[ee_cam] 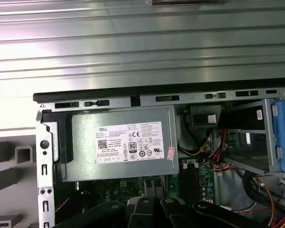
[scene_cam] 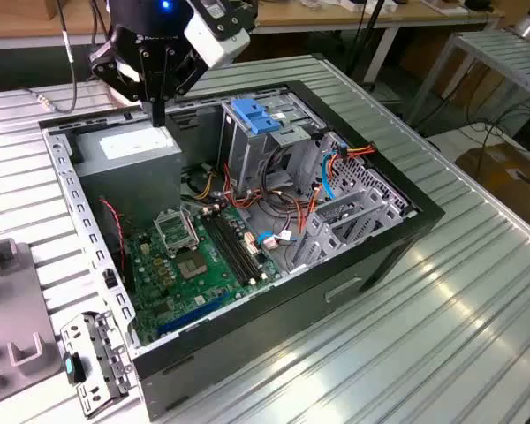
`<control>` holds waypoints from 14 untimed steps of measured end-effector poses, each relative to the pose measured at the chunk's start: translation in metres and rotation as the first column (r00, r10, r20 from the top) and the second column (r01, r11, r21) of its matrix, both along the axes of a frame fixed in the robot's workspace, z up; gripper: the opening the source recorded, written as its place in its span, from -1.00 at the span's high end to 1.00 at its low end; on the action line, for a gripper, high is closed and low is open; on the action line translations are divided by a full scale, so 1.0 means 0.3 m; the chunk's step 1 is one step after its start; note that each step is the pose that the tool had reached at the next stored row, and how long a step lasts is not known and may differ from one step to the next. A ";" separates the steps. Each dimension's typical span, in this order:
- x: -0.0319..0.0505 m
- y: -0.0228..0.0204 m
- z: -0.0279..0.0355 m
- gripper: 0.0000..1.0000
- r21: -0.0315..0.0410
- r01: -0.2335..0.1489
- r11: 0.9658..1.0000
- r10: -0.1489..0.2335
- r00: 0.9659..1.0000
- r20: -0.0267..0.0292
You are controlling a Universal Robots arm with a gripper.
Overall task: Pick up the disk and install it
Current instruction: 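Reach for the disk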
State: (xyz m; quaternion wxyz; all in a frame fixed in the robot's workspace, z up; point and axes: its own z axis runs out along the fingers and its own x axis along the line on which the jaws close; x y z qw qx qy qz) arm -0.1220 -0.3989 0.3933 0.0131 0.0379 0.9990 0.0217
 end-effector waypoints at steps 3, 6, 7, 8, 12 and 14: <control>-0.008 0.000 0.000 0.79 0.000 0.000 1.000 0.000 1.000 0.000; -0.016 0.000 0.000 0.79 0.000 0.000 1.000 0.000 1.000 0.000; -0.019 0.000 0.000 0.79 0.000 0.000 1.000 0.000 1.000 0.000; -0.021 0.000 0.000 0.79 0.000 0.000 1.000 0.000 1.000 0.000; -0.046 0.000 0.000 0.79 0.000 0.000 1.000 0.000 1.000 -0.001; -0.052 0.000 -0.001 0.79 0.000 0.000 1.000 0.000 1.000 -0.001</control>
